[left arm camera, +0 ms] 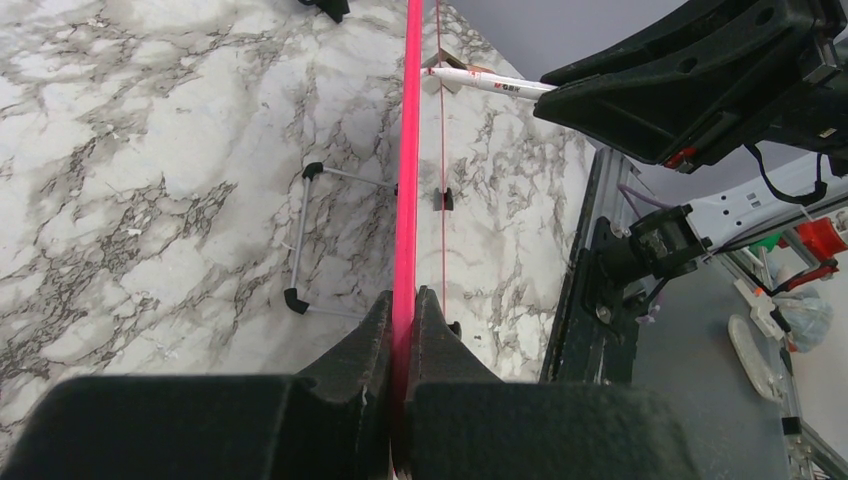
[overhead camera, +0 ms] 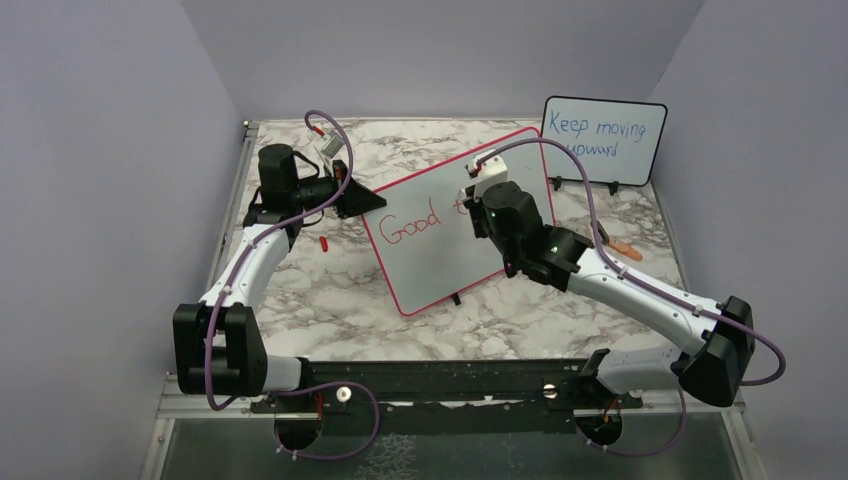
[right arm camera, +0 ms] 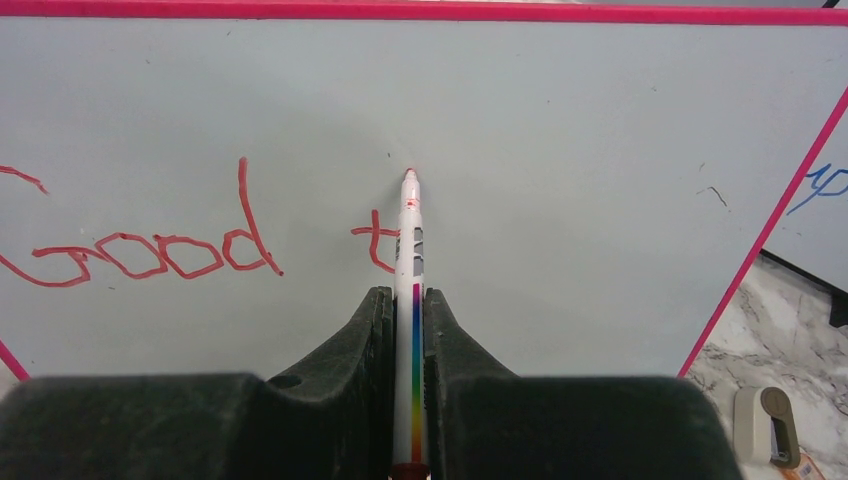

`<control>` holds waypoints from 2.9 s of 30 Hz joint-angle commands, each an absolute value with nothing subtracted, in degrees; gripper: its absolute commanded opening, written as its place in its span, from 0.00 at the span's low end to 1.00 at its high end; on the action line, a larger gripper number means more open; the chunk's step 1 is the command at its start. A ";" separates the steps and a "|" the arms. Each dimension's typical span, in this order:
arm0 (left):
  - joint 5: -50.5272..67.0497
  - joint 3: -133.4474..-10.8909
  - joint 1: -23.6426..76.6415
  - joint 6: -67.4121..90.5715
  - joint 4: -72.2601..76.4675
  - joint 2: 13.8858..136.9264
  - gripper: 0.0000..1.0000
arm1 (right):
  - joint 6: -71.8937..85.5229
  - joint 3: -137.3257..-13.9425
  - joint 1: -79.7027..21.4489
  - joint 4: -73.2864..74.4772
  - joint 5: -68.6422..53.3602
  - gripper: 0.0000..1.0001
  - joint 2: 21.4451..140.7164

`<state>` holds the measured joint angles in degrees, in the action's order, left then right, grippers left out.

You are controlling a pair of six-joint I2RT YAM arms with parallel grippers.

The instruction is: Write a sentence on the whiteboard

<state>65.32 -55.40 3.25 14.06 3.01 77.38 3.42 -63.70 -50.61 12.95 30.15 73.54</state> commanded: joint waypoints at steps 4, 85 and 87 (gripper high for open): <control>65.21 -54.57 5.10 9.10 -1.23 78.84 0.00 | 4.37 -64.47 -50.27 14.06 29.18 0.00 73.93; 65.23 -54.58 5.10 9.01 -1.38 78.75 0.00 | 6.21 -62.11 -49.32 15.36 33.49 0.00 71.77; 65.25 -54.58 5.10 9.05 -1.40 78.68 0.00 | 6.62 -61.69 -49.26 15.85 33.19 0.01 71.51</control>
